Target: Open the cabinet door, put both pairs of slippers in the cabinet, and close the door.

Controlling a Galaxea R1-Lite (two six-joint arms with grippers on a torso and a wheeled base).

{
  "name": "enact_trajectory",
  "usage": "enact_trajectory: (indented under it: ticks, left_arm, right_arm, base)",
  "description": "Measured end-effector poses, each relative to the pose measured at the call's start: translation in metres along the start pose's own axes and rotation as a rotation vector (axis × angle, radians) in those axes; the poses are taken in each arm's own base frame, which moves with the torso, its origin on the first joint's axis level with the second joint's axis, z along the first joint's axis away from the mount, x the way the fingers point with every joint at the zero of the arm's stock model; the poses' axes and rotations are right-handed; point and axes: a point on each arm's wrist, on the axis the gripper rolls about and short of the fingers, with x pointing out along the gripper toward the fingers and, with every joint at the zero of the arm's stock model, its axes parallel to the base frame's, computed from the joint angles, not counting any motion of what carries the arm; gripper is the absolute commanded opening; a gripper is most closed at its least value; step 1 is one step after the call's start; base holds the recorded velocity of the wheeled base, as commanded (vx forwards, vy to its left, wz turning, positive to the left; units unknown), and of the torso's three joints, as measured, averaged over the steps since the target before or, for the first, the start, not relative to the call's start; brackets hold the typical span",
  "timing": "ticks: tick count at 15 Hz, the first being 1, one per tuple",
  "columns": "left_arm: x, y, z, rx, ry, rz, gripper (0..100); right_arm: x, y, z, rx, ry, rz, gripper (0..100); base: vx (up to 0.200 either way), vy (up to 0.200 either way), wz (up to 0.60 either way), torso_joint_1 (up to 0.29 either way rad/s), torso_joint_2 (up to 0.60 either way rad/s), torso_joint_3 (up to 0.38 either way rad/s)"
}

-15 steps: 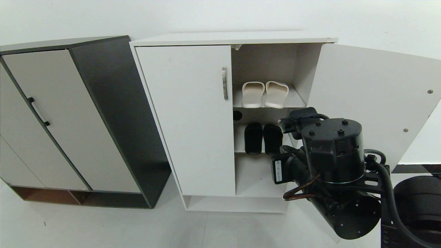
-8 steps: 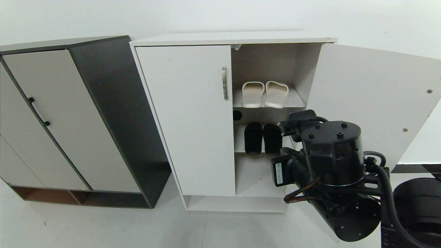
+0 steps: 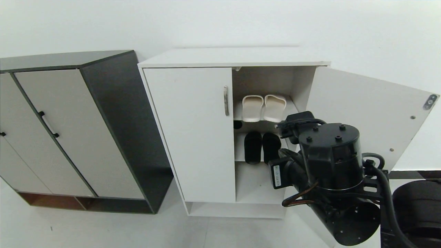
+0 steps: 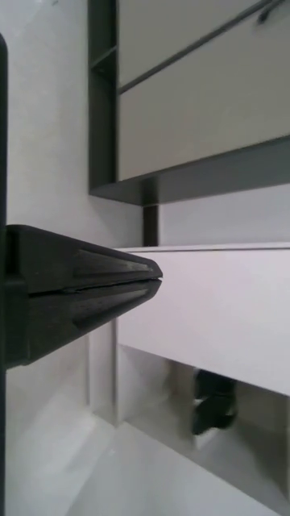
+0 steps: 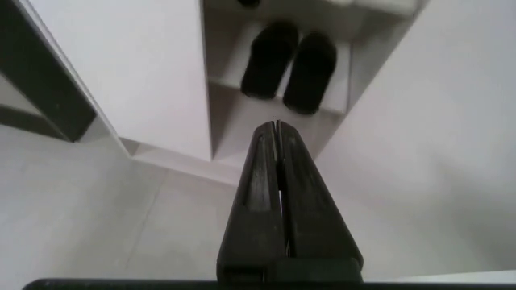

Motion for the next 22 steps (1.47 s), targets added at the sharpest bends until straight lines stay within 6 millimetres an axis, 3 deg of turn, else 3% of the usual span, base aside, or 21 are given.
enact_trajectory:
  ticks: [22]
  left_arm:
    - [0.0000,0.0000,-0.0001,0.001,0.001,-0.001,0]
  right_arm:
    - [0.0002,-0.0006,-0.0033,-0.013,0.014,0.038,0]
  base:
    - [0.000,0.000,0.00,0.173,-0.48,-0.306]
